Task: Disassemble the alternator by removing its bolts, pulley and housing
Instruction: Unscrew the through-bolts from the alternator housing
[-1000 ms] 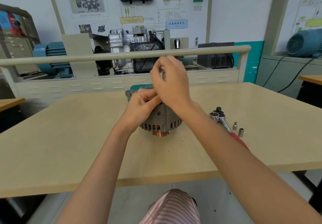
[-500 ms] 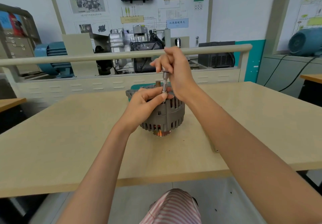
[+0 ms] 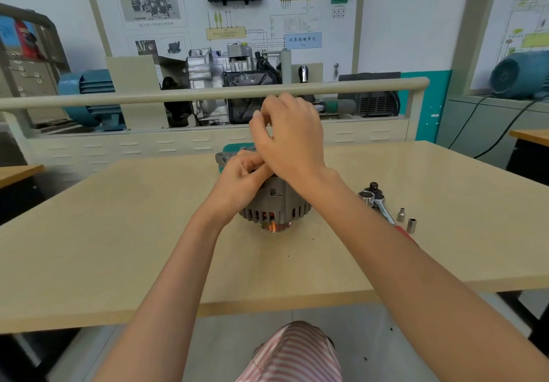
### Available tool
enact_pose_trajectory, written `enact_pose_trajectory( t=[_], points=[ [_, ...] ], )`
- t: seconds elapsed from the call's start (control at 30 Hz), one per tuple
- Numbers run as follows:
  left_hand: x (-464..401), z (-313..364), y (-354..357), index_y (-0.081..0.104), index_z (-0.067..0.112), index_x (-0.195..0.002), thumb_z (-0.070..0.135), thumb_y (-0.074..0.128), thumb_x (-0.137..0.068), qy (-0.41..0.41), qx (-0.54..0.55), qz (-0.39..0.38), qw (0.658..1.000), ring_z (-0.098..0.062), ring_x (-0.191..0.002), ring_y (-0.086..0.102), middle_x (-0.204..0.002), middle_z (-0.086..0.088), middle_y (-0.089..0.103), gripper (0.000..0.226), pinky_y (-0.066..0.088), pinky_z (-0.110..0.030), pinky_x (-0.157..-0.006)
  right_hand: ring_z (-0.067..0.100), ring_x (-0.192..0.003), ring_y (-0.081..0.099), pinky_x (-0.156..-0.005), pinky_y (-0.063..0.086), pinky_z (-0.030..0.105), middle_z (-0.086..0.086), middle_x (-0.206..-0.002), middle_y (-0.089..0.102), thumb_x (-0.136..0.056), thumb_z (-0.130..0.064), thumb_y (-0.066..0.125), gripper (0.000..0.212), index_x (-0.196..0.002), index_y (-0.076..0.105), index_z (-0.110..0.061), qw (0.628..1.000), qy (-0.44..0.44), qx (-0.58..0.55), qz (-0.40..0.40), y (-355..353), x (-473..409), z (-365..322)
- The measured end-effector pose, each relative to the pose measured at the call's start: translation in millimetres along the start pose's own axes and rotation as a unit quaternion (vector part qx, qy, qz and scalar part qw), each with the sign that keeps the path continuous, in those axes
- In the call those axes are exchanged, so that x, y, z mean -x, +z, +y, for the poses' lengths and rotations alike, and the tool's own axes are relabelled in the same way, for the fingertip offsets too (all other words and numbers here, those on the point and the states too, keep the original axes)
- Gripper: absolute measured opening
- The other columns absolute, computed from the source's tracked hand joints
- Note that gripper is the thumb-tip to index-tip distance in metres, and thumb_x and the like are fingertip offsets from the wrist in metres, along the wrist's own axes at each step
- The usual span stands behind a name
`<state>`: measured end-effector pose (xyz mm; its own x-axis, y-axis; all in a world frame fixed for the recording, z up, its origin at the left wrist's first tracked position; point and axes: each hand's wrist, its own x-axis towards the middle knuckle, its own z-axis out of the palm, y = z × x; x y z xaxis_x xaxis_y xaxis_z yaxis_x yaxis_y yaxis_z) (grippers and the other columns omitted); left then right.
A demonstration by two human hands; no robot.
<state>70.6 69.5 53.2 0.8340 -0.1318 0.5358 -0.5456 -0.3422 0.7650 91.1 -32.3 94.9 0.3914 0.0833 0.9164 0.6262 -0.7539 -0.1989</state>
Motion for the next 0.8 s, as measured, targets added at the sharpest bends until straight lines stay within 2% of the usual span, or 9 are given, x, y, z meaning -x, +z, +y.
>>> enact_pose_trajectory(
  t=[0.1, 0.2, 0.27, 0.37, 0.5, 0.6, 0.67, 0.73, 0.8],
  points=[
    [-0.2, -0.7, -0.3, 0.072, 0.041, -0.091, 0.017, 0.051, -0.097, 0.006, 0.001, -0.006, 1.0, -0.034, -0.11, 0.056, -0.095, 0.008, 0.072, 0.032, 0.038, -0.058, -0.1, 0.019, -0.073, 0.05, -0.074, 0.033, 0.027, 0.002, -0.069, 0.052, -0.091, -0.022, 0.045, 0.033, -0.066, 0.056, -0.003, 0.983, 0.042, -0.177, -0.035, -2.6, -4.1, 3.3],
    [-0.1, -0.6, 0.3, 0.067, 0.023, -0.116, 0.019, 0.05, -0.097, 0.004, 0.008, -0.022, 1.0, -0.027, -0.117, 0.054, -0.108, 0.002, 0.071, 0.026, 0.037, -0.053, -0.105, 0.009, -0.065, 0.049, -0.074, 0.038, 0.023, 0.002, -0.063, 0.052, -0.094, -0.024, 0.036, 0.046, -0.054, 0.051, -0.006, 0.915, 0.131, -0.371, -0.094, -8.9, -13.0, 5.9],
    [-0.8, -0.9, 0.6, 0.067, 0.018, -0.117, 0.02, 0.051, -0.097, 0.003, 0.01, -0.025, 1.0, -0.023, -0.118, 0.054, -0.109, 0.001, 0.071, 0.026, 0.037, -0.05, -0.106, 0.009, -0.06, 0.048, -0.072, 0.039, 0.024, 0.005, -0.058, 0.05, -0.1, -0.021, 0.03, 0.055, -0.048, 0.045, -0.009, 0.879, 0.163, -0.433, -0.116, -9.7, -18.8, 9.2],
    [-1.6, -1.1, 1.7, 0.067, 0.025, -0.111, 0.019, 0.052, -0.096, -0.001, 0.021, -0.017, 1.0, -0.021, -0.118, 0.055, -0.106, 0.002, 0.071, 0.022, 0.037, -0.049, -0.106, 0.008, -0.053, 0.048, -0.072, 0.04, 0.024, 0.005, -0.05, 0.046, -0.1, -0.022, 0.024, 0.059, -0.045, 0.04, -0.011, 0.838, 0.189, -0.494, -0.131, -9.6, -23.0, 11.3],
    [-2.8, -2.0, 1.5, 0.066, 0.028, -0.112, 0.019, 0.052, -0.096, -0.008, 0.024, -0.018, 1.0, -0.022, -0.118, 0.055, -0.103, 0.006, 0.072, 0.023, 0.037, -0.05, -0.106, 0.011, -0.052, 0.048, -0.076, 0.037, 0.033, 0.006, -0.047, 0.046, -0.1, -0.024, 0.024, 0.059, -0.043, 0.038, -0.012, 0.807, 0.21, -0.534, -0.14, -7.4, -24.1, 10.6],
    [-3.6, -2.0, -0.1, 0.068, 0.026, -0.113, 0.02, 0.052, -0.096, -0.003, 0.021, -0.032, 0.999, -0.021, -0.119, 0.054, -0.11, 0.007, 0.071, 0.024, 0.036, -0.05, -0.107, 0.008, -0.052, 0.048, -0.076, 0.038, 0.031, 0.005, -0.047, 0.045, -0.1, -0.023, 0.025, 0.06, -0.042, 0.038, -0.012, 0.808, 0.206, -0.534, -0.14, -6.2, -24.0, 10.9],
    [-3.1, -1.7, -1.3, 0.067, 0.026, -0.116, 0.021, 0.051, -0.096, -0.003, 0.022, -0.04, 0.999, -0.022, -0.119, 0.055, -0.111, 0.008, 0.07, 0.025, 0.035, -0.051, -0.107, 0.006, -0.053, 0.049, -0.072, 0.039, 0.025, 0.002, -0.048, 0.047, -0.1, -0.022, 0.027, 0.059, -0.043, 0.041, -0.011, 0.823, 0.192, -0.515, -0.141, -4.4, -23.0, 9.0],
    [-2.6, -2.2, -2.0, 0.066, 0.024, -0.116, 0.018, 0.052, -0.096, 0.001, 0.03, -0.037, 0.999, -0.022, -0.116, 0.057, -0.108, 0.005, 0.072, 0.025, 0.037, -0.051, -0.106, 0.003, -0.058, 0.05, -0.067, 0.04, 0.019, -0.003, -0.054, 0.053, -0.099, -0.018, 0.031, 0.053, -0.05, 0.05, -0.009, 0.857, 0.173, -0.467, -0.135, -3.7, -19.9, 5.6],
    [-2.0, -3.2, -1.2, 0.068, 0.022, -0.11, 0.015, 0.053, -0.095, 0.01, 0.033, -0.027, 0.999, -0.024, -0.112, 0.059, -0.103, 0.003, 0.073, 0.022, 0.041, -0.048, -0.103, 0.005, -0.066, 0.05, -0.07, 0.041, 0.022, -0.007, -0.064, 0.055, -0.096, -0.013, 0.039, 0.039, -0.062, 0.056, -0.009, 0.92, 0.12, -0.358, -0.106, -2.9, -14.1, 3.1]
  ],
)
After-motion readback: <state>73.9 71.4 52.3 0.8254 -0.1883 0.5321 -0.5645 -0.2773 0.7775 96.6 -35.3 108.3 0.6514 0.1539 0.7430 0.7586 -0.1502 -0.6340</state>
